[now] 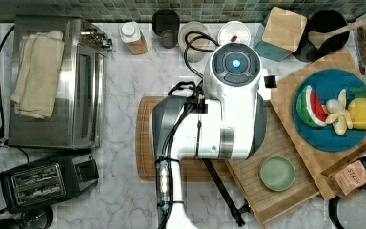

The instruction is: Close the drawer.

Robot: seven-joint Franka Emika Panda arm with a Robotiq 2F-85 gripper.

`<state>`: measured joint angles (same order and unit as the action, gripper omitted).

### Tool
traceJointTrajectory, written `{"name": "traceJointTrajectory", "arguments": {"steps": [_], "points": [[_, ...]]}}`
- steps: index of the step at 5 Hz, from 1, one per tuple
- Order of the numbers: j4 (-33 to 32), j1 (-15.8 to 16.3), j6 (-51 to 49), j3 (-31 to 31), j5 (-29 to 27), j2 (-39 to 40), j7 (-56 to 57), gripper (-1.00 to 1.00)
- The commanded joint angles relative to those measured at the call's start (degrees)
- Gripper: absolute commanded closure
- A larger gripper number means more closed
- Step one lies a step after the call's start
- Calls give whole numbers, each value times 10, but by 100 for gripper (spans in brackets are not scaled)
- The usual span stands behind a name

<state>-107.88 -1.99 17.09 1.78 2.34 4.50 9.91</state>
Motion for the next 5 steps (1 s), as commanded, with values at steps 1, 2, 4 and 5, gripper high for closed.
{"name": "traceJointTrajectory", "arguments": {"steps": [1,2,4,5], "points": [[-98,21,62,-27,-17,-77,132,100],[-138,39,106,-44,-6,-102,136,100],[-217,47,144,-49,-38,-142,280,100],[-249,56,154,-36,-61,-149,389,100]]}}
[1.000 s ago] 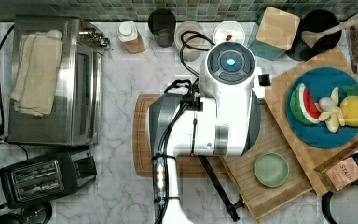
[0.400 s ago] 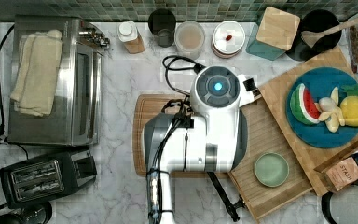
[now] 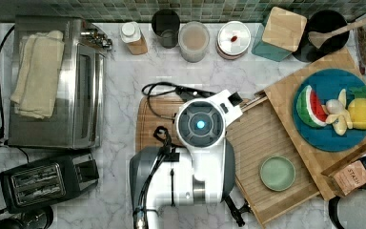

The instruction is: Close the drawer.

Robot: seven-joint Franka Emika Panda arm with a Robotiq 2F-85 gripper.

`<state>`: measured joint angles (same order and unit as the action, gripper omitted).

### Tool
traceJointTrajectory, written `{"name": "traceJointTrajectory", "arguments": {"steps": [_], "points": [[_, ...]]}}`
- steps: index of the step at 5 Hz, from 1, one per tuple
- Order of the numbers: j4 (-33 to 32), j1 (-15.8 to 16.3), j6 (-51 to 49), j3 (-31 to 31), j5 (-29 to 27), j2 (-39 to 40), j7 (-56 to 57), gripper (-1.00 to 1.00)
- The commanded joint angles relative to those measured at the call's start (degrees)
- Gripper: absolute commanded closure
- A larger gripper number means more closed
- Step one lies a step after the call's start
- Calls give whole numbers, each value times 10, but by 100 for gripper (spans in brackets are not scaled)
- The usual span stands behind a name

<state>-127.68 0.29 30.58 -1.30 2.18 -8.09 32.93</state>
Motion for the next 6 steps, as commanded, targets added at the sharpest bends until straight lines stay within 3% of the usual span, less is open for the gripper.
{"name": "traceJointTrajectory", "arguments": {"steps": [1,3,6], "points": [[-91,46,42,1,-84,-37,267,100],[-150,54,55,-1,-89,-35,322,100],[-238,49,110,29,-33,-34,368,100]]}}
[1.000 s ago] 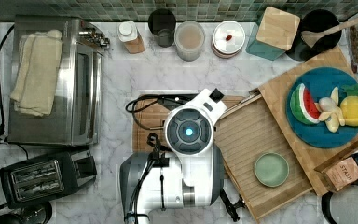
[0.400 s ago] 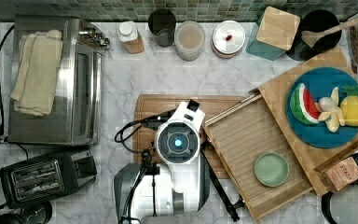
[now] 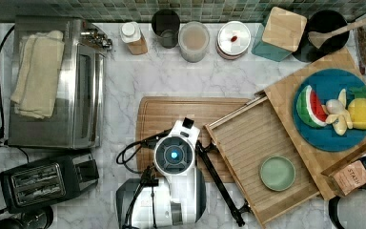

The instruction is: Close the drawer.

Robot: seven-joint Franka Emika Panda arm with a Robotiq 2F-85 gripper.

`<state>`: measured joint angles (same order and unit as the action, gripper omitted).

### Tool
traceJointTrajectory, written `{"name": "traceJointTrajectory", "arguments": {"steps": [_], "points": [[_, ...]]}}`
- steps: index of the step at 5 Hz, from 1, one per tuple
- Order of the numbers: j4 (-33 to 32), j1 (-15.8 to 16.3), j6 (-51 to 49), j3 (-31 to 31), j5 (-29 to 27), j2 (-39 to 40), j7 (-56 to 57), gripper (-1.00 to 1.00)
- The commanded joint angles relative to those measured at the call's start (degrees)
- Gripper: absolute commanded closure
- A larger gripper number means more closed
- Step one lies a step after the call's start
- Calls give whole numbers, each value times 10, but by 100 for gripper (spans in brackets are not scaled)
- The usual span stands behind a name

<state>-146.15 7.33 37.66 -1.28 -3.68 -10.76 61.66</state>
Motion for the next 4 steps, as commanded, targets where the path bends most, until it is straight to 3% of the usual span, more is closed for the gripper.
{"name": "traceJointTrajectory", "arguments": {"steps": [1,4], "points": [[-89,-37,60,43,50,-23,115,100],[-131,-79,54,84,99,-55,192,100]]}}
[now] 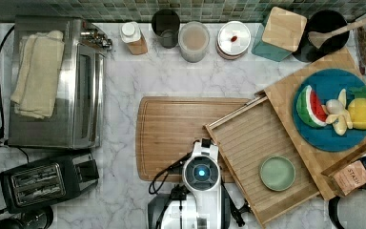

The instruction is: Close the drawer.

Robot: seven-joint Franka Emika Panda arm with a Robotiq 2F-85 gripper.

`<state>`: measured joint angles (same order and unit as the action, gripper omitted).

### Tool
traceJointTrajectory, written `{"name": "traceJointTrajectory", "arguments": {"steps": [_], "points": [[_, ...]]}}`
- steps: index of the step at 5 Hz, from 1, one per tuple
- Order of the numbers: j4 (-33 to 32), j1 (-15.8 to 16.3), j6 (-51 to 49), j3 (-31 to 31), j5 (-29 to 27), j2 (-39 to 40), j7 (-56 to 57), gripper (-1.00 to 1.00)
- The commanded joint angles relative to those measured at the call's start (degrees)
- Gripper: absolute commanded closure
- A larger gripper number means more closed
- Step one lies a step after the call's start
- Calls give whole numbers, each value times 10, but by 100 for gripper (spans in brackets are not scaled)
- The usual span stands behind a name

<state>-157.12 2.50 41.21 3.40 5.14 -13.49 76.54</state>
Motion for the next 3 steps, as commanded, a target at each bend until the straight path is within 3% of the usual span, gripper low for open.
{"name": "traceJointTrajectory", "arguments": {"steps": [1,3], "points": [[-23,-36,34,47,6,-16,50,100],[-30,-64,54,56,38,-35,68,100]]}}
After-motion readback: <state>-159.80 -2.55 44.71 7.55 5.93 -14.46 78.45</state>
